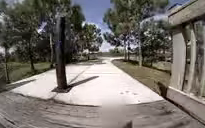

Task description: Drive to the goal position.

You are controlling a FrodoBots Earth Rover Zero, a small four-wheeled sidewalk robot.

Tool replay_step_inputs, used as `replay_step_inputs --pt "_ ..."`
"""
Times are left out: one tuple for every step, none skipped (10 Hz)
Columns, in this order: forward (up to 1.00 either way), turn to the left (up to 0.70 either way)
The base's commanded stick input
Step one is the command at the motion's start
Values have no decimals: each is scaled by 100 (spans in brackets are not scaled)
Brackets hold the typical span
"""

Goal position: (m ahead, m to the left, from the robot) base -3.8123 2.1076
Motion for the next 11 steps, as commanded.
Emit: replay_step_inputs --pt "85 0" --pt "85 0" --pt "85 0" --pt "85 0" --pt "85 0" --pt "85 0" --pt "85 0" --pt "85 0" --pt "85 0" --pt "85 0" --pt "85 0"
